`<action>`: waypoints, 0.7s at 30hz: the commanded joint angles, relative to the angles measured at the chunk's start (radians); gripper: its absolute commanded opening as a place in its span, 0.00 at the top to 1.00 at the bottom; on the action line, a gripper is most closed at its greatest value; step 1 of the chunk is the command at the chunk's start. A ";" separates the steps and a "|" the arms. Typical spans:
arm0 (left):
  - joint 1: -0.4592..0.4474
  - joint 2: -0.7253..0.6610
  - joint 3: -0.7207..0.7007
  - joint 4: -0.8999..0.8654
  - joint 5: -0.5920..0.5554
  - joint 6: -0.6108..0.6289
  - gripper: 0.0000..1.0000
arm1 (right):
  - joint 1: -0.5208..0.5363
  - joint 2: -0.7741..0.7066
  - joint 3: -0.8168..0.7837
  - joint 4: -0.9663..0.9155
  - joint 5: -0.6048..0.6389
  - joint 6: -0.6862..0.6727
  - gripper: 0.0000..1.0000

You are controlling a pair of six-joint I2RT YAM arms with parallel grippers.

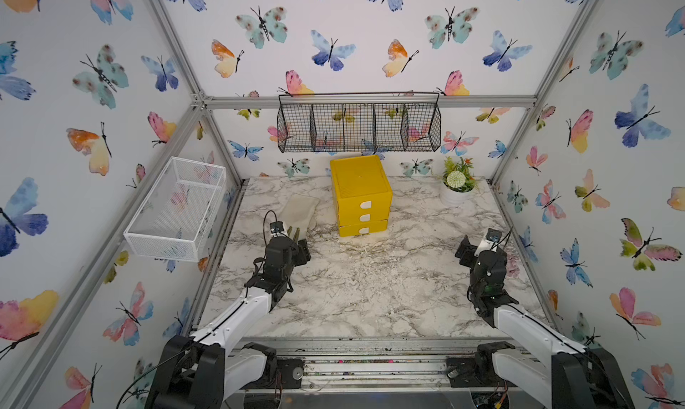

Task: Sort the rolls of trash bags by color and place them into the drawer
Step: Reset both arms

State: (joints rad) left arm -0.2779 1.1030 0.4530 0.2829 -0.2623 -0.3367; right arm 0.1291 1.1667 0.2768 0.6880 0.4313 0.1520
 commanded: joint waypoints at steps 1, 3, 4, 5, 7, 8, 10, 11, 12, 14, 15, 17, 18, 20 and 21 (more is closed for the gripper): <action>0.017 -0.081 -0.083 0.192 -0.156 0.072 0.19 | -0.018 0.111 -0.001 0.194 -0.049 -0.018 0.10; 0.031 -0.125 -0.148 0.254 -0.184 0.106 0.17 | -0.023 0.174 -0.013 0.271 -0.051 -0.018 0.09; 0.040 -0.148 -0.182 0.291 -0.199 0.114 0.16 | -0.024 0.205 -0.022 0.307 -0.045 -0.021 0.09; 0.056 -0.171 -0.201 0.302 -0.198 0.111 0.15 | -0.026 0.230 -0.039 0.352 -0.039 -0.018 0.09; 0.092 -0.216 -0.249 0.351 -0.167 0.136 0.14 | -0.029 0.294 -0.090 0.517 -0.041 -0.022 0.08; 0.104 -0.229 -0.274 0.386 -0.163 0.145 0.14 | -0.029 0.315 -0.104 0.590 -0.055 -0.038 0.08; 0.132 -0.240 -0.339 0.495 -0.138 0.164 0.14 | -0.030 0.304 -0.102 0.567 -0.093 -0.051 0.09; 0.139 -0.235 -0.365 0.541 -0.138 0.173 0.14 | -0.031 0.290 -0.096 0.527 -0.103 -0.048 0.09; 0.148 -0.219 -0.392 0.597 -0.138 0.188 0.15 | -0.031 0.285 -0.096 0.516 -0.106 -0.045 0.09; 0.164 -0.173 -0.407 0.654 -0.138 0.201 0.14 | -0.032 0.306 -0.104 0.563 -0.125 -0.056 0.09; 0.175 -0.140 -0.407 0.685 -0.133 0.199 0.14 | -0.032 0.314 -0.095 0.557 -0.143 -0.064 0.09; 0.191 -0.079 -0.410 0.745 -0.118 0.207 0.14 | -0.034 0.337 -0.065 0.510 -0.182 -0.075 0.10; 0.197 -0.041 -0.414 0.788 -0.126 0.211 0.14 | -0.034 0.384 -0.063 0.535 -0.171 -0.072 0.10; 0.207 0.014 -0.419 0.852 -0.137 0.209 0.14 | -0.036 0.442 -0.083 0.703 -0.177 -0.100 0.11; 0.215 0.040 -0.424 0.892 -0.132 0.207 0.14 | -0.035 0.397 -0.054 0.564 -0.174 -0.081 0.12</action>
State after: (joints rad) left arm -0.0795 1.0962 0.0406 0.9871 -0.3870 -0.1516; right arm 0.1005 1.5730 0.1982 1.2480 0.2840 0.0853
